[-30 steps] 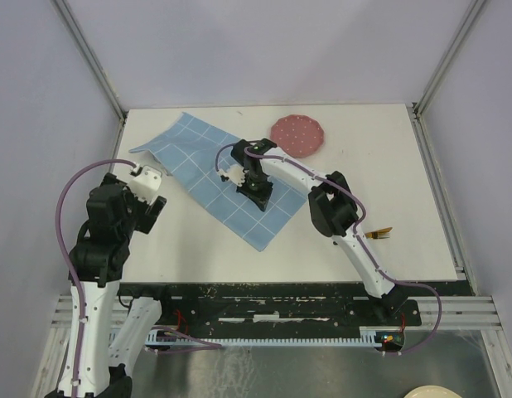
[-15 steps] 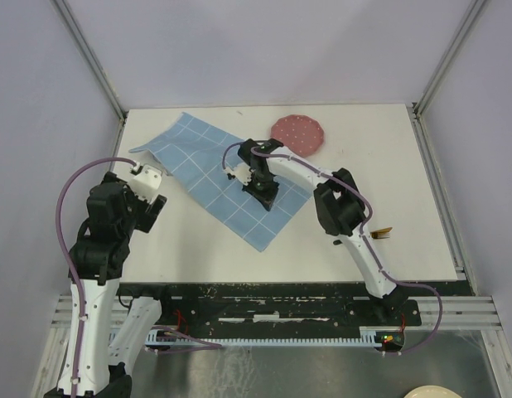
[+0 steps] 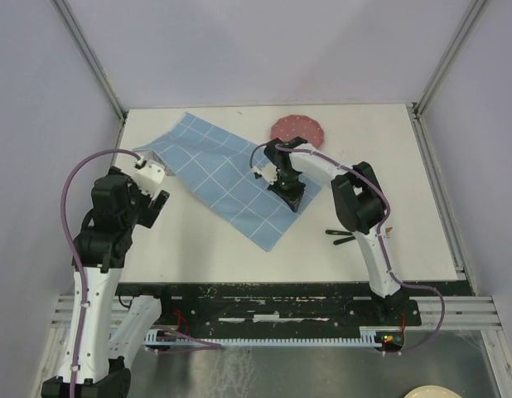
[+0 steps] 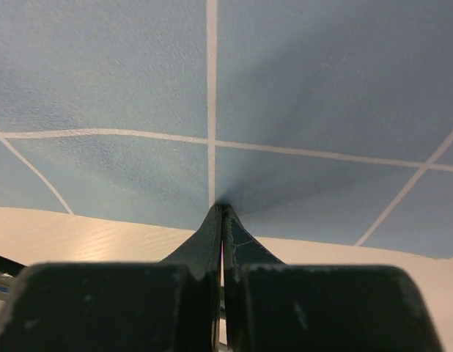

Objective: Set the dinner table for one person
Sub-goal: Adjust the napkin at the center of the board.

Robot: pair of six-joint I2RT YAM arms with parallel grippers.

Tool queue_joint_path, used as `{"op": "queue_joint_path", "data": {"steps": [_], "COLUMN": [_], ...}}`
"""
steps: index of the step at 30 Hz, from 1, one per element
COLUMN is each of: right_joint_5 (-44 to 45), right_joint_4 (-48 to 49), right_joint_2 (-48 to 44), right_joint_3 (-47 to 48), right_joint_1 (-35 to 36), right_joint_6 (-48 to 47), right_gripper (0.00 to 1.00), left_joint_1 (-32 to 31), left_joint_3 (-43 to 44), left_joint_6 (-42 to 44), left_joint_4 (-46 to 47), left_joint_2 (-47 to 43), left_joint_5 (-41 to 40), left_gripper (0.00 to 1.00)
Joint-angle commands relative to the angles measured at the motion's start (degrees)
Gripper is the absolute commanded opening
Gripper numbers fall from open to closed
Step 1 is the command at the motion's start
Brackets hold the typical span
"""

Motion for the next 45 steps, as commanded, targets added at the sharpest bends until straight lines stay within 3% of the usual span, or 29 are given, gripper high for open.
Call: {"op": "queue_joint_path", "data": {"steps": [1, 7, 11, 15, 19, 22, 26, 30, 34, 40, 45], "right_joint_5": [9.2, 12.7, 10.3, 7.9, 11.4, 14.3, 10.1, 10.3, 13.9, 12.6, 12.4], "right_joint_4": [1.8, 0.4, 1.6, -2.6, -5.2, -5.0, -2.0, -5.5, -5.3, -6.5, -7.2], "right_joint_2": [1.4, 1.7, -2.8, -4.7, -5.0, -5.6, -10.5, -9.7, -7.7, -1.8, 4.0], "right_joint_3": [-4.3, -3.3, -3.7, 4.0, 8.3, 4.9, 3.1, 9.2, 12.6, 20.5, 25.0], "right_joint_1": [-1.8, -2.4, -3.0, -2.7, -2.4, -2.6, -2.3, 1.6, 6.7, 13.4, 17.6], "right_joint_6": [-2.6, -2.3, -1.8, -2.2, -4.6, -6.7, -6.2, -7.9, -10.0, -8.3, -7.4], "right_gripper": [0.02, 0.02, 0.02, 0.02, 0.02, 0.02, 0.03, 0.34, 0.44, 0.47, 0.46], "left_joint_1": [0.0, -0.1, -0.1, -0.1, -0.1, 0.0, -0.1, -0.1, 0.0, -0.1, -0.1], "left_joint_3": [1.9, 2.0, 1.8, 1.0, 1.1, 1.1, 1.1, 0.5, -1.8, -3.7, -3.1], "left_joint_6": [0.6, 0.9, 1.8, 2.2, 1.7, 1.8, 2.1, 2.9, 1.6, -1.6, -3.2], "left_joint_4": [4.0, 5.4, 6.4, 7.3, 7.9, 8.4, 8.6, 8.7, 11.3, 12.6, 10.3], "left_joint_2": [0.7, 2.2, 2.6, 2.8, 3.5, 3.7, 3.7, 3.5, 3.0, 2.1, 1.2], "left_joint_5": [1.8, 2.2, 2.1, 2.2, 2.7, 2.7, 2.2, 1.9, -0.9, -8.1, -9.3], "left_gripper": [0.99, 0.99, 0.99, 0.99, 0.99, 0.99, 0.99, 0.99, 0.99, 0.99, 0.99]}}
